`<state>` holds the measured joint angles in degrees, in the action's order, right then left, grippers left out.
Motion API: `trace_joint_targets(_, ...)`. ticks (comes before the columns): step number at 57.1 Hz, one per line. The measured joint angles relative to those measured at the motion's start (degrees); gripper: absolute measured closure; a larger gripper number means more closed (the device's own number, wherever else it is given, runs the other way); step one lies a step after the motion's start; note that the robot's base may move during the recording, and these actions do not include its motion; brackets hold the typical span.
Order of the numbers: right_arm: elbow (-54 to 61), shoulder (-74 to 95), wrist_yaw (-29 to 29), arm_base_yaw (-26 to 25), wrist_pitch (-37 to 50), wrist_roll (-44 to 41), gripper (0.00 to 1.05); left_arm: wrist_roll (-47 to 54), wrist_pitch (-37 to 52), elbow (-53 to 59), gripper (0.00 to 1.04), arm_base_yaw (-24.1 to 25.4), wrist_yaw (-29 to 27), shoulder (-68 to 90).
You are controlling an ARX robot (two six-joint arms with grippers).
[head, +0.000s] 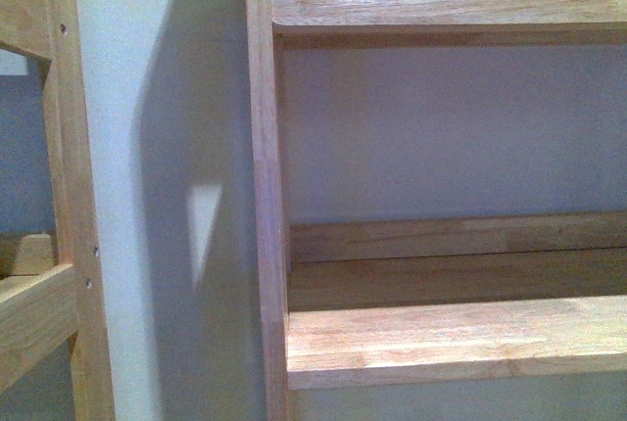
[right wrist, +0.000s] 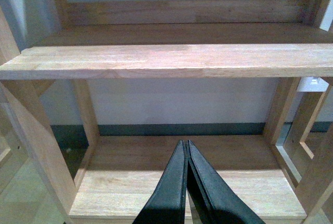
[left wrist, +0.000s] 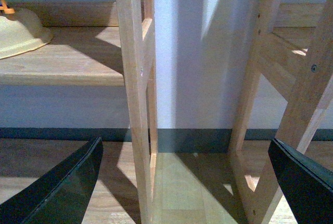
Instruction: Put away toys
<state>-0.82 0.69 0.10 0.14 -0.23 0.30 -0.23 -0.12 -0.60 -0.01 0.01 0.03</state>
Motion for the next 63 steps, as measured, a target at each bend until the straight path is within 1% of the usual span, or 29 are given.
trace_joint_targets(11,0.0,-0.22,-0.02,0.0,0.02,0.0,1.01,0.0,0.0,0.0,0.06,0.0,-0.02,0.0)
trace_joint_targets(13,0.0,-0.22,-0.04,0.0,0.02,-0.09,0.98,0.0,0.0,0.0,0.06,0.0,0.0,0.0)
trace_joint_targets(17,0.0,-0.22,-0.07,0.0,0.02,-0.11,0.86,-0.02,0.0,0.0,0.06,0.0,-0.02,0.0)
trace_joint_targets(22,0.0,-0.22,-0.04,0.0,0.02,-0.11,0.74,-0.02,0.0,0.0,0.06,0.0,-0.02,0.0)
trace_joint_targets(26,0.0,-0.22,-0.04,0.0,0.02,-0.09,0.6,0.0,0.0,0.0,0.06,0.0,-0.02,0.0)
trace_joint_targets(46,0.0,-0.22,-0.07,0.0,0.02,-0.11,0.08,0.0,0.0,0.0,0.06,0.0,-0.02,0.0)
trace_joint_targets(48,0.0,-0.22,-0.04,0.0,0.02,-0.09,0.05,0.0,0.0,0.0,0.06,0.0,-0.02,0.0)
trace_joint_targets(51,0.0,-0.22,-0.04,0.0,0.02,-0.11,0.07,0.0,0.0,0.0,0.06,0.0,-0.02,0.0)
trace_joint_targets(63,0.0,-0.24,-0.04,0.0,0.02,-0.11,0.07,0.0,0.0,0.0,0.06,0.0,-0.02,0.0)
